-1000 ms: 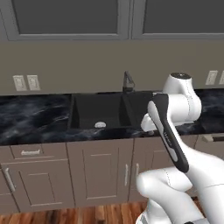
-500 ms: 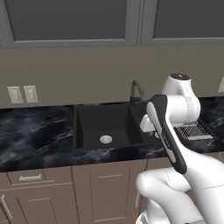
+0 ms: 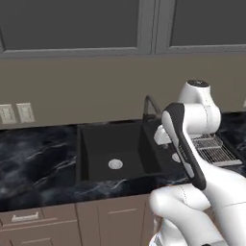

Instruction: Navigate to the sink.

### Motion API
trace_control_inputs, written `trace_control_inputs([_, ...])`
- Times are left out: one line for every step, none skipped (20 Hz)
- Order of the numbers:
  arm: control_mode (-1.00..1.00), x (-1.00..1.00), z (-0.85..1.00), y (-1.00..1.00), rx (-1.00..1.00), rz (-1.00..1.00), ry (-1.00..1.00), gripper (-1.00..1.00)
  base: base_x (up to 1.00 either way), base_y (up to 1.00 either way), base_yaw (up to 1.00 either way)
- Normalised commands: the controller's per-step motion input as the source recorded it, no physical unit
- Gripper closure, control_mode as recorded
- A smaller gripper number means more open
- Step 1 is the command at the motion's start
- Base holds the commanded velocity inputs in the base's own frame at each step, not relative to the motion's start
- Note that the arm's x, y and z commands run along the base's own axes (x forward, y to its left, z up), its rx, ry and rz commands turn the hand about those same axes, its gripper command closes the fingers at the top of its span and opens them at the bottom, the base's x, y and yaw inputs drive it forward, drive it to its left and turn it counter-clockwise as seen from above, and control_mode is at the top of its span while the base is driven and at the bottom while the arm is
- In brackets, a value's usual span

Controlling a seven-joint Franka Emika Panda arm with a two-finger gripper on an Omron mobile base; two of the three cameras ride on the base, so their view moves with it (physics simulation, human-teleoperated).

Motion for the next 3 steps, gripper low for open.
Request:
trace_control_inputs([1.0,0.0,0.0,0.0,0.0,0.0,0.0,-1.0,0.5,0.0,-0.07])
trace_control_inputs([1.0,0.0,0.0,0.0,0.0,0.0,0.0,-1.0,0.45,0.0,-0.07])
trace_control_inputs([1.0,0.0,0.0,0.0,0.0,0.0,0.0,-1.0,0.36,0.0,-0.06])
